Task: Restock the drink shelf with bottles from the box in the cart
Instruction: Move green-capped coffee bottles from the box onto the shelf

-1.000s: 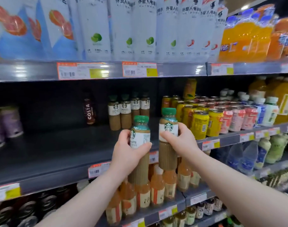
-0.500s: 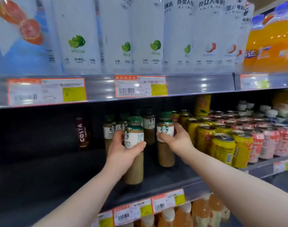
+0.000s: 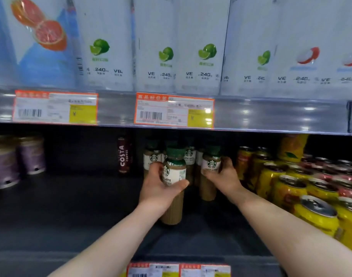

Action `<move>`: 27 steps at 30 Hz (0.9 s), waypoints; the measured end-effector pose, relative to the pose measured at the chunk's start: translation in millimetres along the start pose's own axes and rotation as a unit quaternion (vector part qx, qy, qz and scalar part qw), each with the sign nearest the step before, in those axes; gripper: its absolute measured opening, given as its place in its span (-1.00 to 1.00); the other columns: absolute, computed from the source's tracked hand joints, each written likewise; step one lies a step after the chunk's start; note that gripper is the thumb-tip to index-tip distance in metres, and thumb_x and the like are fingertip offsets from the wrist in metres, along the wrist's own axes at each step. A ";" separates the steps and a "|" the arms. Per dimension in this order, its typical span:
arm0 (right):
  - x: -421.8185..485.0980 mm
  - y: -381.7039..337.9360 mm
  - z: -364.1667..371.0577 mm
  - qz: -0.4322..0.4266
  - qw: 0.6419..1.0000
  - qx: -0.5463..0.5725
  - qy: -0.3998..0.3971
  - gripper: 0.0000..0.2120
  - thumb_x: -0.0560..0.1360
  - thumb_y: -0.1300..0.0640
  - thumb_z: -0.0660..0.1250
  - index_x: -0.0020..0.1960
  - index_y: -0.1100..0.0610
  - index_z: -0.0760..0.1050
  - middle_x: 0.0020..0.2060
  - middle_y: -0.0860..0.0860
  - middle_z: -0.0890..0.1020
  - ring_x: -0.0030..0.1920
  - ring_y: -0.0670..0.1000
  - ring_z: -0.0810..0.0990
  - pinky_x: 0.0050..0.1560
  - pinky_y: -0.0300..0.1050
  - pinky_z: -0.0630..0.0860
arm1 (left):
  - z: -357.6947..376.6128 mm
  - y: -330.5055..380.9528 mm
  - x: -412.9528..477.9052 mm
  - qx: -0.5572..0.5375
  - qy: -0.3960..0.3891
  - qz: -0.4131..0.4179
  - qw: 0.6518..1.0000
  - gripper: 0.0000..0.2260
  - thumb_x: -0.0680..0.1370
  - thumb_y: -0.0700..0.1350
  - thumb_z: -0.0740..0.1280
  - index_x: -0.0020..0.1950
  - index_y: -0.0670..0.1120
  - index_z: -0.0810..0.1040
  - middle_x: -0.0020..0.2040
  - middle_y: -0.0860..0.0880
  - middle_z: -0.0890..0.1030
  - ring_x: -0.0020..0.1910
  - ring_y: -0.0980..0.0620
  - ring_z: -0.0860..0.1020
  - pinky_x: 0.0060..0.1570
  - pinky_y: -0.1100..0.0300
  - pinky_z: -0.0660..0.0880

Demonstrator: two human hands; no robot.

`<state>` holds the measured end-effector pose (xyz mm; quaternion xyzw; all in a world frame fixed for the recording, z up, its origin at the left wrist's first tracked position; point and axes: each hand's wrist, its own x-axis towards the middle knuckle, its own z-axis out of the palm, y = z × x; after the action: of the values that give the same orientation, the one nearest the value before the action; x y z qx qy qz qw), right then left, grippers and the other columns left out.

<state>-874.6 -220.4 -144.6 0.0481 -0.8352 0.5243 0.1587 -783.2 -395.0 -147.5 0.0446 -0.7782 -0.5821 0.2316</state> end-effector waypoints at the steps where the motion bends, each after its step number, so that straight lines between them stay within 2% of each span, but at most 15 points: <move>1: 1.1 3.3 1.0 -0.006 1.000 -0.014 -0.004 -0.33 0.29 0.19 0.55 0.30 0.23 0.30 0.16 0.16 0.52 0.16 0.11 0.53 0.07 -0.13 0.46 | 2.6 -2.1 0.2 0.003 0.003 -0.002 1.000 -0.53 0.27 0.01 0.55 0.02 0.17 0.36 -0.04 0.16 0.58 -0.05 0.13 0.56 -0.03 0.11 0.54; 4: 3.2 11.3 3.8 -0.002 0.999 -0.048 -0.022 -0.33 0.28 0.22 0.55 0.29 0.24 0.31 0.20 0.20 0.48 0.21 0.16 0.49 0.15 -0.08 0.43 | 10.5 -6.2 1.2 0.013 0.009 -0.003 1.000 -0.56 0.26 0.02 0.56 -0.06 0.19 0.35 -0.09 0.20 0.58 -0.08 0.15 0.57 -0.03 0.11 0.55; 9: 10.8 12.9 4.2 -0.006 0.998 -0.031 -0.046 -0.39 0.34 0.27 0.49 0.33 0.22 0.36 0.22 0.18 0.51 0.23 0.14 0.49 0.14 -0.15 0.39 | 23.7 -6.0 6.5 0.033 0.017 0.014 0.999 -0.48 0.26 0.01 0.56 0.07 0.13 0.34 -0.10 0.28 0.49 -0.09 0.23 0.53 -0.05 0.19 0.49; 14: 11.3 16.7 3.3 -0.017 0.998 -0.022 -0.057 -0.38 0.36 0.27 0.47 0.36 0.18 0.33 0.23 0.18 0.51 0.25 0.14 0.47 0.22 -0.09 0.41 | 44.2 -2.8 20.5 0.069 0.026 0.020 0.997 -0.46 0.25 0.02 0.55 0.09 0.11 0.32 -0.04 0.16 0.54 0.05 0.03 0.55 -0.01 0.20 0.45; 17: 11.0 18.0 1.2 -0.017 0.997 -0.028 -0.063 -0.38 0.37 0.24 0.48 0.36 0.17 0.33 0.23 0.18 0.52 0.24 0.15 0.48 0.25 0.00 0.43 | 57.6 0.0 28.8 0.080 0.030 0.024 0.996 -0.39 0.28 -0.02 0.55 0.22 -0.02 0.34 0.10 0.00 0.57 0.13 -0.05 0.54 0.06 0.15 0.46; 20: 9.3 18.2 -1.2 -0.018 0.998 -0.020 -0.062 -0.39 0.37 0.21 0.48 0.36 0.15 0.33 0.22 0.16 0.53 0.20 0.13 0.51 0.19 -0.04 0.46 | 67.1 2.6 34.4 0.067 0.016 0.021 0.997 -0.33 0.31 -0.08 0.56 0.31 -0.13 0.32 0.20 -0.10 0.55 0.20 -0.09 0.52 0.16 0.06 0.47; 24: 8.0 17.4 -3.7 -0.017 0.997 -0.028 -0.069 -0.37 0.39 0.17 0.46 0.39 0.10 0.30 0.23 0.12 0.52 0.20 0.10 0.50 0.15 -0.10 0.44 | 70.6 -0.2 30.8 0.157 0.019 0.032 0.987 -0.26 0.28 0.04 0.54 0.36 -0.05 0.30 0.25 -0.10 0.46 0.27 -0.10 0.43 0.23 0.03 0.42; 27: 7.5 17.5 -3.5 -0.022 0.997 -0.033 -0.061 -0.37 0.39 0.21 0.45 0.40 0.11 0.29 0.24 0.12 0.51 0.23 0.11 0.49 0.15 -0.14 0.41 | 66.0 -7.5 24.3 0.196 0.039 0.058 0.978 -0.29 0.35 0.04 0.47 0.42 0.01 0.23 0.29 -0.10 0.39 0.32 -0.11 0.37 0.22 0.04 0.41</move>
<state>-885.3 -208.8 -155.9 0.0927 -0.8590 0.4889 0.1204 -833.5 -347.2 -161.2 0.0667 -0.8687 -0.4018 0.2818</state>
